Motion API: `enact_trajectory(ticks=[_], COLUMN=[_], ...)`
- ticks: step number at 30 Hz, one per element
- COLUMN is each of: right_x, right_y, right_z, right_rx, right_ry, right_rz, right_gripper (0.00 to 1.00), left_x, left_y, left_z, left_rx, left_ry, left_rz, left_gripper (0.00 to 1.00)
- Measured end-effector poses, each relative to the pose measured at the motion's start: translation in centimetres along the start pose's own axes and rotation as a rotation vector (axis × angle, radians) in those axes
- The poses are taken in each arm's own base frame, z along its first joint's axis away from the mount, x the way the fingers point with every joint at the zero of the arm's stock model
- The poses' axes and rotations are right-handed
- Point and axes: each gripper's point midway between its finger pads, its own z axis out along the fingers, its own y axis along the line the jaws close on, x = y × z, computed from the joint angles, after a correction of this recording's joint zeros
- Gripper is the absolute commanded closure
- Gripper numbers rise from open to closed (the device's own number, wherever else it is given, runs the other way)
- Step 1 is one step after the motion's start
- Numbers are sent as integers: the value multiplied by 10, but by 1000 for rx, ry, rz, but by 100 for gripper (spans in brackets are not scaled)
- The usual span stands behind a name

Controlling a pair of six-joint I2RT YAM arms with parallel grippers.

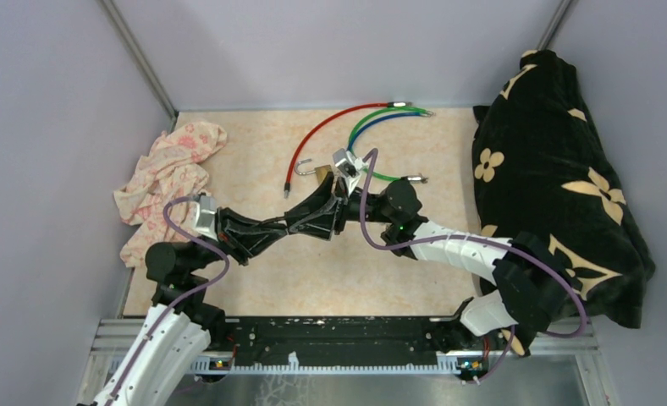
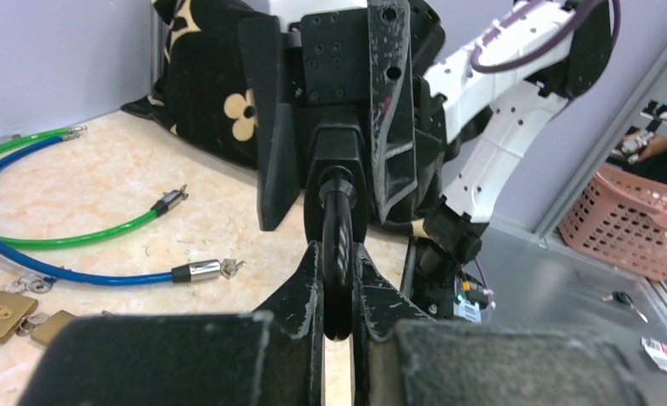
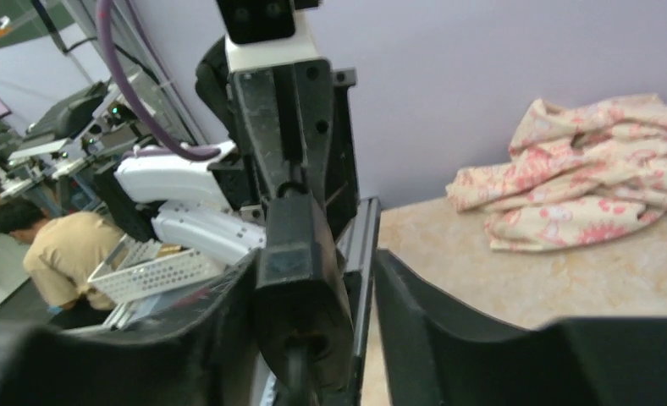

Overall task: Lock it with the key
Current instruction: Lock the lock.

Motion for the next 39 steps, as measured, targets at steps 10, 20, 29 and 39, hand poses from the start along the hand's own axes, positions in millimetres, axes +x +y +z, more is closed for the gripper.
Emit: enact_trajectory(ticks=[10, 20, 29, 39], right_x=[1, 9, -6, -6], right_y=[6, -5, 2, 5], right_z=[2, -6, -16, -19], right_rx=[-29, 9, 23, 28], right_ry=[-1, 18, -1, 8], right_rz=[6, 28, -18, -36], right_gripper=[100, 100, 100, 100], left_x=[0, -2, 8, 1], left_y=[2, 1, 16, 8], left_z=[0, -5, -9, -6], left_rx=[-11, -32, -97, -42], left_ry=[-5, -18, 30, 24], left_rz=[-20, -3, -52, -31], left_gripper=[92, 47, 73, 66])
